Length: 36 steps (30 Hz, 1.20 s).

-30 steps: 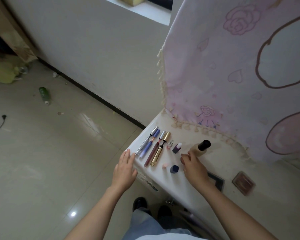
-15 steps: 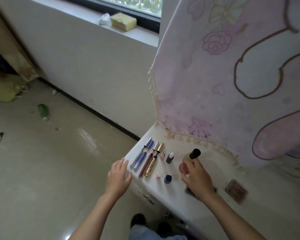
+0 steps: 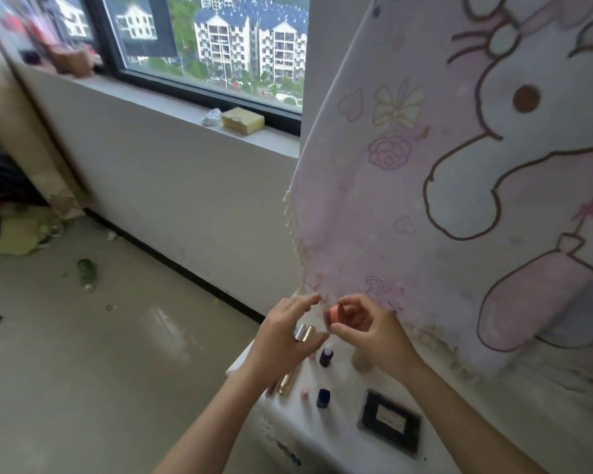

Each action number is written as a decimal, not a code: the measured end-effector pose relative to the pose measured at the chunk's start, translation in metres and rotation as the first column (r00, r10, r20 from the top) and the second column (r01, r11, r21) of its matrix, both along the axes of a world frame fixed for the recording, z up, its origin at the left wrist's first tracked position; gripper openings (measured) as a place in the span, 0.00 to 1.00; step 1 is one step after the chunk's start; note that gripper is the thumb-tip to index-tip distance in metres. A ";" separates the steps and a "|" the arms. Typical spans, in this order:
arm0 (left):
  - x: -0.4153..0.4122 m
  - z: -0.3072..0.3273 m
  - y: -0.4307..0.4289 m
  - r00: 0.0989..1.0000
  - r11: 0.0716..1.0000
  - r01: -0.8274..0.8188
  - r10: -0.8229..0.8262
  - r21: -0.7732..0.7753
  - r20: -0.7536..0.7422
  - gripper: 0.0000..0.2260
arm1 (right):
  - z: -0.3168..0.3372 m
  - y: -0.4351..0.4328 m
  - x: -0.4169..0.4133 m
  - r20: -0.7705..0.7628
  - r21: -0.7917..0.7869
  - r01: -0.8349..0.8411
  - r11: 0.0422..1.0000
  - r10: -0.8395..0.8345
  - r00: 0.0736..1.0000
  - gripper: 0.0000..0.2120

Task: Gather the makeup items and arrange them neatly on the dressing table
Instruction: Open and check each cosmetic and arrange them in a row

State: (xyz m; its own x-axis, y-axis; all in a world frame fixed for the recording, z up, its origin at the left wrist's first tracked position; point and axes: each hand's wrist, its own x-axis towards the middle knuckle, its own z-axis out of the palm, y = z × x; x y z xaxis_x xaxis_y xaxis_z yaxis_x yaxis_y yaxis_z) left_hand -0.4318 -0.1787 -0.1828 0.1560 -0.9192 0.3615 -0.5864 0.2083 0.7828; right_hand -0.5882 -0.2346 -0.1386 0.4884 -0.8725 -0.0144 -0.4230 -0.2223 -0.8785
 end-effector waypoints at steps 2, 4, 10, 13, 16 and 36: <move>-0.004 0.007 -0.001 0.998 0.999 0.035 -0.036 -0.031 -0.052 0.19 | 0.009 0.002 0.000 0.061 0.042 -0.016 0.999 0.013 0.998 0.13; -0.003 0.015 -0.002 0.992 0.996 0.086 -0.088 -0.026 -0.091 0.16 | 0.016 0.000 0.000 0.099 0.081 -0.018 0.997 0.010 0.995 0.10; -0.002 0.031 -0.007 0.935 0.988 0.147 -0.124 0.047 -0.333 0.18 | 0.029 -0.006 0.003 0.115 0.125 -0.026 0.992 0.011 0.993 0.03; -0.004 0.030 -0.007 0.883 0.991 0.132 -0.104 0.030 -0.458 0.16 | 0.034 -0.008 0.002 0.098 0.103 -0.065 0.993 0.055 0.994 0.03; -0.005 0.032 -0.007 0.885 0.991 0.126 -0.097 0.033 -0.454 0.16 | 0.042 -0.011 0.000 0.004 0.072 -0.101 0.992 0.101 0.995 0.02; -0.010 0.038 0.004 0.856 0.971 0.193 -0.097 0.140 -0.509 0.19 | 0.039 -0.009 0.004 -0.143 0.086 -0.079 0.993 0.091 0.985 0.04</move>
